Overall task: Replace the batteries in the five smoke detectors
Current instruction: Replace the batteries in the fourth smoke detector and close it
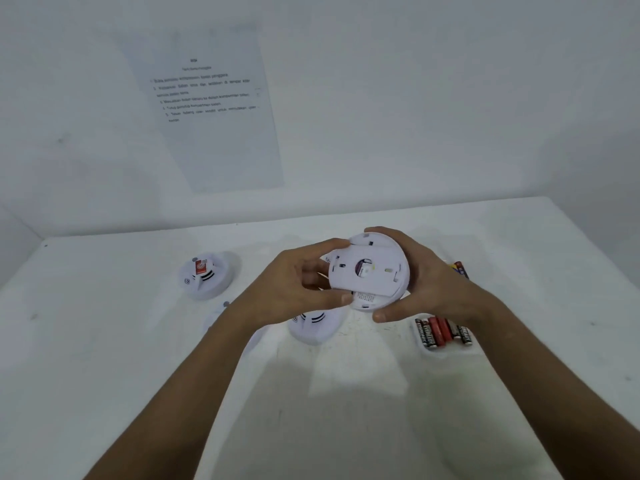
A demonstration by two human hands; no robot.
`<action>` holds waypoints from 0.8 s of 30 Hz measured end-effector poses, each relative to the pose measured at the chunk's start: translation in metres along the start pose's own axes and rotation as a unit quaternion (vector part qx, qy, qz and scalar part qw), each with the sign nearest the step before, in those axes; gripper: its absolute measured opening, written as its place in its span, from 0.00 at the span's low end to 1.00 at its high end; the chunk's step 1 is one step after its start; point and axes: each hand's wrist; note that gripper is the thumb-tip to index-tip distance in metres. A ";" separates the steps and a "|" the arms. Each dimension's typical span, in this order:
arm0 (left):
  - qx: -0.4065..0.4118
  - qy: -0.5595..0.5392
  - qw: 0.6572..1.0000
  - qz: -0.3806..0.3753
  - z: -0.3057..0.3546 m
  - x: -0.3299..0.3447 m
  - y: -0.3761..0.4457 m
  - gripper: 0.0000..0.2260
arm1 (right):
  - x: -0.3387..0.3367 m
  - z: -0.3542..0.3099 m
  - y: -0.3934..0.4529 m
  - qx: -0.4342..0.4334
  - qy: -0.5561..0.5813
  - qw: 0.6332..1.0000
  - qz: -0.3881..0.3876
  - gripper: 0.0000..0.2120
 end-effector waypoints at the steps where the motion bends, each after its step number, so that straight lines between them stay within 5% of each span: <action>1: 0.003 0.009 1.000 0.005 0.002 0.005 0.000 0.31 | -0.005 0.001 -0.001 0.000 -0.006 1.000 -0.005 0.48; 16: 0.052 0.082 0.991 0.096 -0.001 0.075 0.002 0.27 | -0.040 0.042 -0.028 -0.042 -0.044 0.998 0.020 0.48; 24: 0.176 0.179 0.949 0.189 -0.009 0.107 -0.007 0.27 | -0.061 0.050 -0.036 -0.038 -0.026 0.999 0.020 0.46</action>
Point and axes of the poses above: each hand's wrist, its own y-axis towards the middle knuckle, its own x-axis out of the palm, z = x × y, and after that the axes turned 12 degrees about z, right-handed
